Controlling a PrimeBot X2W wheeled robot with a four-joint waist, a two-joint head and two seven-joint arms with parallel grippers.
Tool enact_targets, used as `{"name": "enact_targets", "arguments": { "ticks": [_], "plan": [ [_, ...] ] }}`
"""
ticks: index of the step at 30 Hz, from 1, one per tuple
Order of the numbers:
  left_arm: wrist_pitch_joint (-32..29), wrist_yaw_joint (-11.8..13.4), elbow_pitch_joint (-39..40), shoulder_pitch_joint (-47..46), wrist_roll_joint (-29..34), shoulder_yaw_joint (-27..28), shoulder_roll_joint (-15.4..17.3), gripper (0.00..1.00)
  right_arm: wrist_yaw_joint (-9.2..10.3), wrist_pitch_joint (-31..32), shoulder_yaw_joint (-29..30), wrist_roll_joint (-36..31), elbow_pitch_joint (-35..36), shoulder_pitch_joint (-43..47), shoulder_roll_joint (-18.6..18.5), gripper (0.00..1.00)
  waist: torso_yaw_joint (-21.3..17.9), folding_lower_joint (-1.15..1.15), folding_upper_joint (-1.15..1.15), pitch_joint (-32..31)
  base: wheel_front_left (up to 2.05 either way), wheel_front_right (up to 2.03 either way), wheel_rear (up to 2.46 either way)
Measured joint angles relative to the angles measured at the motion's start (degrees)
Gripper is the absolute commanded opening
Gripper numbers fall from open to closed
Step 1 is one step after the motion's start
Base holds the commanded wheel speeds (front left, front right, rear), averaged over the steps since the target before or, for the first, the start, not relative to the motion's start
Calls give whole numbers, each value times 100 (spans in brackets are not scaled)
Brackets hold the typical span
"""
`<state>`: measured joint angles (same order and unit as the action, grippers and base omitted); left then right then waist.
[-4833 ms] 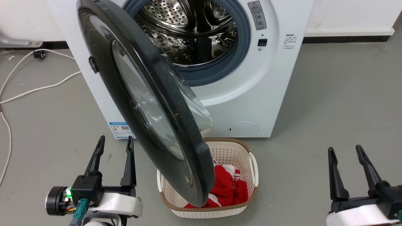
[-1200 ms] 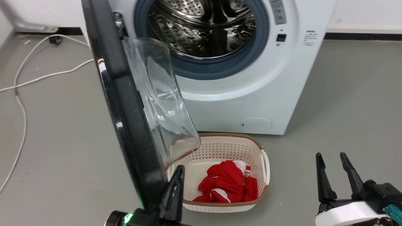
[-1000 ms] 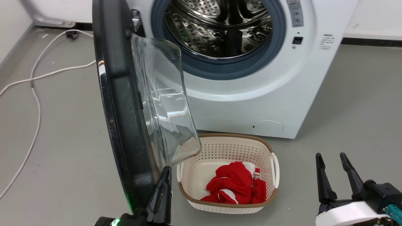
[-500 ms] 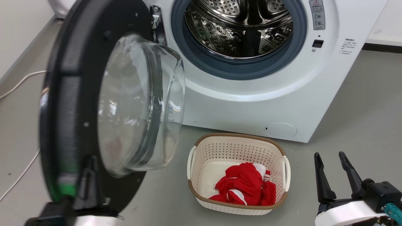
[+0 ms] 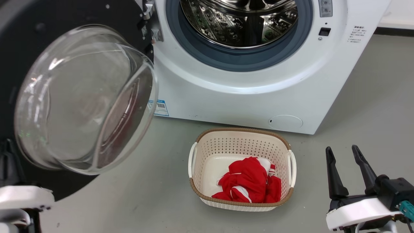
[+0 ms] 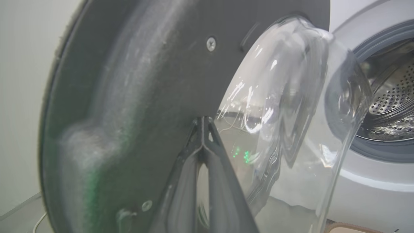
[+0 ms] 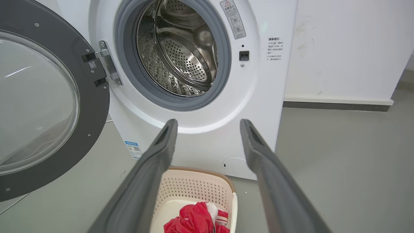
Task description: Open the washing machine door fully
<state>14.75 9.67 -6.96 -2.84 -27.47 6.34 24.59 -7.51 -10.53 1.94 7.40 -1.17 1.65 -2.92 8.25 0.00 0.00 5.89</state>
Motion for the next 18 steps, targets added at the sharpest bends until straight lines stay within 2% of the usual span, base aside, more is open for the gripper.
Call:
{"name": "enact_targets", "arguments": {
  "ticks": [4, 9, 14, 18],
  "plan": [
    [16, -113, -532, -310, 81, 242, 92, 0, 0, -3, -11, 82, -27, -37, 0, 100, -72, 0, 0, 46, 0, 0, 0],
    [29, -276, -771, -453, 265, 721, 125, 0, 0, -35, -10, 73, -91, -39, -1, 100, -160, 0, 0, 21, 0, 0, 0],
    [32, -412, -712, -293, 633, 935, -87, 0, 0, -70, -7, 153, -151, -37, 0, 100, -225, 0, 0, -68, 0, 0, 0],
    [32, -415, -363, 79, 931, 1062, -421, 0, 0, -86, 2, 162, -186, -12, 0, 100, -247, 0, 0, -177, 0, 0, 0]
  ]
}}
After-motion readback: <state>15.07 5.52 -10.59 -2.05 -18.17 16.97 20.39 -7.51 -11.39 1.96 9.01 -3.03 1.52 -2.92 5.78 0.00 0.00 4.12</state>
